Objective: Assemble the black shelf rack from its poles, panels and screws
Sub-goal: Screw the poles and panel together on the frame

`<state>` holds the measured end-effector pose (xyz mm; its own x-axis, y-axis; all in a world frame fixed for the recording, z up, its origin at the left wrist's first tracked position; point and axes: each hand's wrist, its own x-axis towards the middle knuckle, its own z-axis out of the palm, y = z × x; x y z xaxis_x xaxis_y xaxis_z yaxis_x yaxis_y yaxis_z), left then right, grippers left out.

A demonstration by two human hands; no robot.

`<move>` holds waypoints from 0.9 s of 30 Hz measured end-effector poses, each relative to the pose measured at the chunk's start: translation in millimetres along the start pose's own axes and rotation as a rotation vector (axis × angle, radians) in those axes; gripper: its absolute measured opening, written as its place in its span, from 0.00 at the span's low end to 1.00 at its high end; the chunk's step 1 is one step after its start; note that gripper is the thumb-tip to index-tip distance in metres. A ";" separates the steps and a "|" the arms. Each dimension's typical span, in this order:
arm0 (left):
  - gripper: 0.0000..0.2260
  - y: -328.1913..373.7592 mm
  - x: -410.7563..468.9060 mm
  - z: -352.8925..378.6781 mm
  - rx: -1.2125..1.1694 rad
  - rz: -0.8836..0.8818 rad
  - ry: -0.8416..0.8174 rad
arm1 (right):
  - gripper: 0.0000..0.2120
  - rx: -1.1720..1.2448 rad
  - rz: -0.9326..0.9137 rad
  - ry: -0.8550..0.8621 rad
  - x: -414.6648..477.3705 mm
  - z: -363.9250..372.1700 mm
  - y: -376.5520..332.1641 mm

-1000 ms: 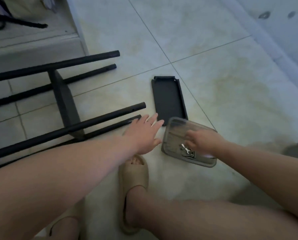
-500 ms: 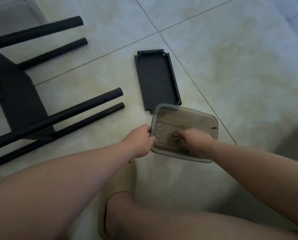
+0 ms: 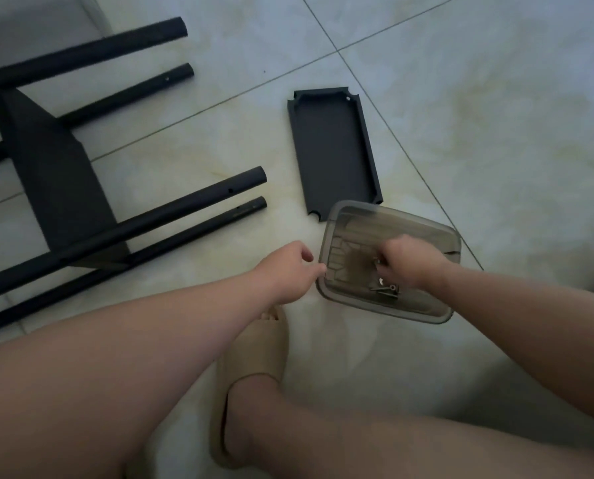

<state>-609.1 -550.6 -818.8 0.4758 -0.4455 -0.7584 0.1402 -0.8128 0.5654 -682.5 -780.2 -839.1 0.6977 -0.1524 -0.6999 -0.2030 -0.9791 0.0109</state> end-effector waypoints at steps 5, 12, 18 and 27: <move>0.13 -3.8 -24.6 -36.8 0.223 0.028 0.075 | 0.05 0.242 0.018 0.239 -39.1 -42.3 -26.7; 0.06 -26.3 -73.5 -106.9 -0.082 0.006 0.217 | 0.04 0.519 -0.211 0.467 -71.1 -116.0 -131.3; 0.06 -84.3 -120.4 -180.2 -0.253 -0.009 0.547 | 0.02 0.554 -0.393 0.446 -67.8 -151.1 -233.0; 0.06 -200.1 -149.6 -236.4 -0.225 -0.181 0.908 | 0.04 0.577 -0.511 0.321 -35.3 -134.9 -355.0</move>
<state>-503.1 -232.5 -741.7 0.9098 0.2186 -0.3528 0.3968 -0.7073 0.5851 -542.3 -445.3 -722.0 0.9436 0.1757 -0.2807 -0.0670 -0.7290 -0.6812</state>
